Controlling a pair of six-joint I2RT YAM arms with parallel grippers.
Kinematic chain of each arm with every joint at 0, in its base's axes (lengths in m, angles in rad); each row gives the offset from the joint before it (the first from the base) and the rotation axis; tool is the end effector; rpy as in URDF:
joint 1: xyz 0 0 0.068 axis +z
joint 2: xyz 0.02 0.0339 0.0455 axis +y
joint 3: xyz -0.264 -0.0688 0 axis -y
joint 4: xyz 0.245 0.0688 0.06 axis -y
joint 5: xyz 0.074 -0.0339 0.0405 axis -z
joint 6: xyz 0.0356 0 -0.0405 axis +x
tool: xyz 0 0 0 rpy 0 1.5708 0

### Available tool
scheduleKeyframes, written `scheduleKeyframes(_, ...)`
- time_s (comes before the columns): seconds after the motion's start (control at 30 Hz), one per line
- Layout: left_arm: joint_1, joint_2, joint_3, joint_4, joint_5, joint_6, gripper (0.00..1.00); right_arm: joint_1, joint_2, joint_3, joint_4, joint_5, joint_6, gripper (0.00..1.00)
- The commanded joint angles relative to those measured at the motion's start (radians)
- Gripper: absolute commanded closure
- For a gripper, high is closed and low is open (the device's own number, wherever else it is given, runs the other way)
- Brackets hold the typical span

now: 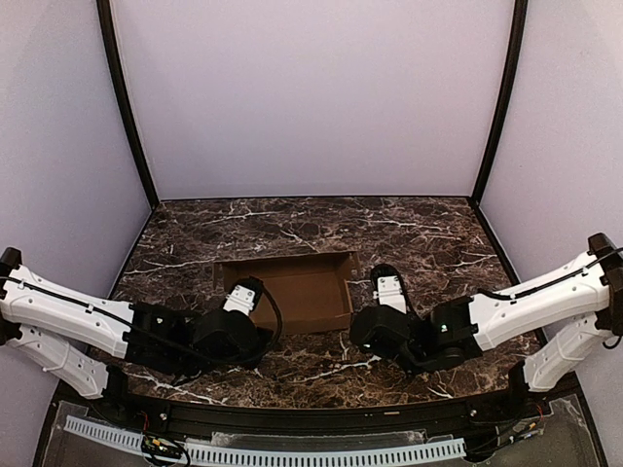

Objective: Fold the paper box

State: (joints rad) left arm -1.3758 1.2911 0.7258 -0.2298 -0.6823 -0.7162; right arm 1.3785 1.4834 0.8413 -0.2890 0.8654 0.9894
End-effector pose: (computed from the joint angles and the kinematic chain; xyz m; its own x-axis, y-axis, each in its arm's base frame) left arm 0.0719 -0.2481 0.2141 -0.5481 0.1452 -0.8237 0.4190 0.9000 -0.1201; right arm 0.0815 0.2766 0.1999 -0.5434 0.0439 -0.8383 -0.1737 0.9712 0.1634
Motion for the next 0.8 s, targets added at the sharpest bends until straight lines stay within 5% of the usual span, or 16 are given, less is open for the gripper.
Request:
scheduleKeyframes(0.0,-0.01,-0.073,-0.03,-0.052,0.112,-0.007,0.51,0.022,-0.087,-0.046,-0.041,-0.05,0.003,0.58)
scheduleKeyframes(0.27,-0.011,-0.324,-0.07,-0.176,0.304,-0.016,0.51,0.025,-0.292,-0.095,-0.12,-0.145,-0.133,0.56)
scheduleKeyframes(0.5,-0.011,-0.572,0.031,-0.482,0.36,-0.038,0.57,-0.013,-0.441,0.067,-0.185,-0.198,-0.405,0.59)
scheduleKeyframes(0.67,-0.011,-0.614,0.175,-0.669,0.238,-0.016,0.74,-0.103,-0.425,0.265,-0.16,-0.299,-0.588,0.64)
scheduleKeyframes(0.77,-0.011,-0.593,0.241,-0.72,0.172,0.019,0.93,-0.161,-0.346,0.382,-0.117,-0.404,-0.666,0.68)
